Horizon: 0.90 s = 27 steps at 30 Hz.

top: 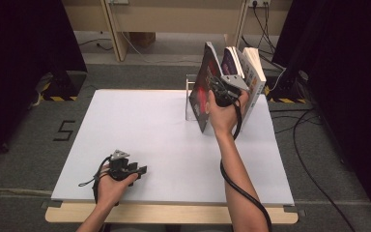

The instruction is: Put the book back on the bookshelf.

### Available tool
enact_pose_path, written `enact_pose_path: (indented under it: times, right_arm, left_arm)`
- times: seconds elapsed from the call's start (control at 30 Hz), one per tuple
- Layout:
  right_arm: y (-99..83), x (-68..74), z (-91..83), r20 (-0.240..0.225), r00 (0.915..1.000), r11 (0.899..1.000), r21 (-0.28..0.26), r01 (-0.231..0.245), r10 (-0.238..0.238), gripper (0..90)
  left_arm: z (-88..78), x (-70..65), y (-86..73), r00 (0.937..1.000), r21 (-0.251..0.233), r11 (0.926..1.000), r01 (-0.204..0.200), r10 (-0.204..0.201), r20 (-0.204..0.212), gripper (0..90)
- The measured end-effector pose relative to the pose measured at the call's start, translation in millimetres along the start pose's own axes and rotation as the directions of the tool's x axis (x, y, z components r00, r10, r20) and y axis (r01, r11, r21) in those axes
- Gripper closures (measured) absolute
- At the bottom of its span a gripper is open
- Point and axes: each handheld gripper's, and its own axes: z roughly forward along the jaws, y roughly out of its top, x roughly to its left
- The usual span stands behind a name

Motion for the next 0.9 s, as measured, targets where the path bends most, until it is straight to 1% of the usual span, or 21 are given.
enact_pose_path:
  times: [0.2,0.37,0.57,0.7,0.77,0.9]
  right_arm:
    - [-2.7,-2.7,-5.7,-0.007,1.0000,1.000,0.005,-0.001,0.001,64.9]
    - [-4.9,-3.7,-9.8,-0.018,0.9998,1.000,0.006,-0.012,0.012,64.1]
    - [-5.3,-4.4,-12.9,-0.025,0.9996,1.000,0.002,-0.011,0.011,63.9]
    - [-5.9,-5.0,-15.4,-0.031,0.9994,1.000,0.006,-0.013,0.013,63.7]
    - [-6.6,-5.6,-17.0,-0.029,0.9996,1.000,0.006,-0.005,0.005,63.6]
    - [-8.2,-6.5,-19.6,-0.036,0.9993,1.000,0.014,-0.010,0.010,63.3]
  left_arm:
    - [0.1,0.2,0.1,1.0000,0.000,1.0000,0.000,0.000,-0.003,51.1]
    - [-0.7,-0.1,0.6,1.0000,0.003,1.0000,-0.002,0.002,-0.003,51.1]
    - [-2.2,0.8,1.1,1.0000,-0.003,1.0000,-0.003,0.003,-0.007,51.1]
    - [-2.4,0.3,1.1,1.0000,-0.005,1.0000,0.000,0.000,-0.004,51.0]
    - [-2.5,0.3,1.1,1.0000,-0.006,1.0000,0.001,-0.001,-0.005,51.0]
    - [-2.8,0.3,1.3,1.0000,-0.007,1.0000,0.002,-0.002,-0.006,51.0]
